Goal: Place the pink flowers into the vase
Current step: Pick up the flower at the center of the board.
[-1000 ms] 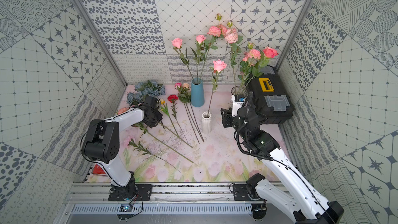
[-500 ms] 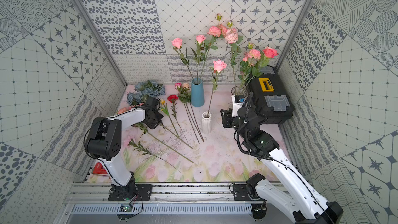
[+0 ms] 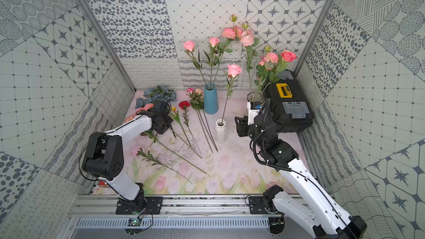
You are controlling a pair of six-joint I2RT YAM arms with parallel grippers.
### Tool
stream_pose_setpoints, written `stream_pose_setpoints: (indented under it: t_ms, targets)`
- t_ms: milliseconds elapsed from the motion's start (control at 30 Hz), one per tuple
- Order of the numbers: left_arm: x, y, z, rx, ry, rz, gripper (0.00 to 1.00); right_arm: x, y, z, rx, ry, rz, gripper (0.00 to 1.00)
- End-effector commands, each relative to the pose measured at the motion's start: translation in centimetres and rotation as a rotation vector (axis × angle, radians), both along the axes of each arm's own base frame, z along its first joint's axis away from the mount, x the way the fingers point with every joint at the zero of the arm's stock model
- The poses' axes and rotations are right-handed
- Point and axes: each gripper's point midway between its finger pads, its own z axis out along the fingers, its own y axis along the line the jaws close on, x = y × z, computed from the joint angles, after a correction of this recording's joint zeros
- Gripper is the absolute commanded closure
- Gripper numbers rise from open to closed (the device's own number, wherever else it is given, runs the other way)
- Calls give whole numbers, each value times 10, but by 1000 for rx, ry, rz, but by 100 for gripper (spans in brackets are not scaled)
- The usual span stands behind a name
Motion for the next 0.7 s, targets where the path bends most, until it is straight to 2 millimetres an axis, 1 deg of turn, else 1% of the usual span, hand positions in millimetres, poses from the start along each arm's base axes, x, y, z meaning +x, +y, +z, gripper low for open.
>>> stream_pose_setpoints:
  t_ms: [0, 100, 233, 400, 433, 667]
  targets:
    - [1, 5, 36, 102, -71, -52, 100, 3, 3, 10, 34, -20, 3, 52]
    - [4, 0, 54, 105, -119, -84, 100, 2, 3, 13, 34, -21, 5, 52]
    - [9, -8, 73, 76, -193, -126, 100, 0, 1, 14, 35, -25, 4, 52]
    - [6, -11, 93, 72, -253, -154, 100, 0, 1, 15, 34, -25, 4, 52]
    - [9, -13, 102, 66, -293, -164, 100, 0, 1, 15, 33, -23, 5, 52]
    - [7, -22, 148, 64, -417, -251, 100, 0, 4, 12, 31, -4, 16, 52]
